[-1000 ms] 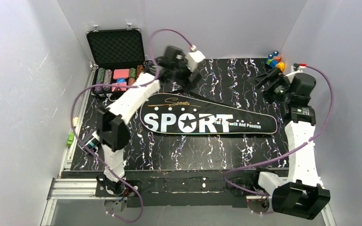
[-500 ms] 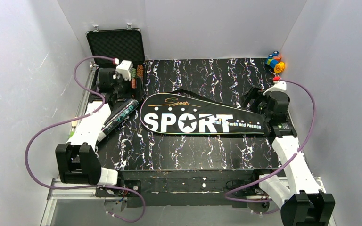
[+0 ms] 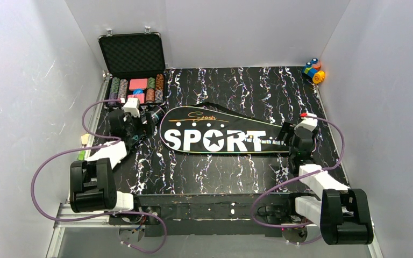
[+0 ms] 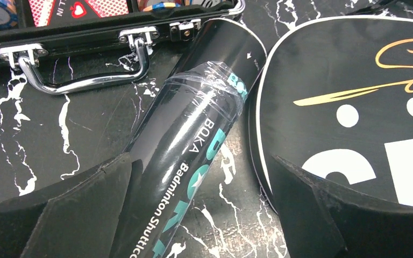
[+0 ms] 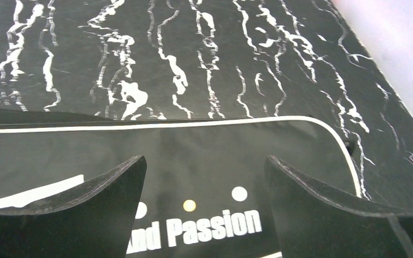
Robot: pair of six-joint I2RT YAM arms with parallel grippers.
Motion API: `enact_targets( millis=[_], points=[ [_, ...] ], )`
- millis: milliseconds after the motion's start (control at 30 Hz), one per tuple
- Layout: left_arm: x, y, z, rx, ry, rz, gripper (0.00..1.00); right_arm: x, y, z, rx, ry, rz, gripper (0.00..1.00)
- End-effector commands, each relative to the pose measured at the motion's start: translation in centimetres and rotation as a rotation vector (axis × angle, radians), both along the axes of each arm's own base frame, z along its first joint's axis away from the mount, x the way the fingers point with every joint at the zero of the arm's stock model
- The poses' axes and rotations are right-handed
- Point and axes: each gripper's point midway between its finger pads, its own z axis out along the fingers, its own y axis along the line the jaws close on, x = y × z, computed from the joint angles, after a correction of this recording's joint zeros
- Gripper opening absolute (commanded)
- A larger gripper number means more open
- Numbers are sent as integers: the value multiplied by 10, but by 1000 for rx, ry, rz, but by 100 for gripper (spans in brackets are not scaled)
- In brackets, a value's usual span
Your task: Pack up the badminton gear
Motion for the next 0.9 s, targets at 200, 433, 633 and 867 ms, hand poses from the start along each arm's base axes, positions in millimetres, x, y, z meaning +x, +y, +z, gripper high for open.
enact_targets(
  millis=[200, 433, 633, 867],
  points=[
    [6, -3, 30, -47, -324, 28, 98, 10, -28, 44, -49, -274, -155, 89],
    [-19, -14, 16, -32, -469, -36, 98, 1, -39, 30, -31, -296, -236, 90],
    [-19, -16, 16, -20, -486, -53, 98, -1, -20, 30, -73, -342, -120, 90],
    [-4, -14, 6, -11, -388, -44, 98, 24, -6, 15, -92, -237, -14, 91]
  ],
)
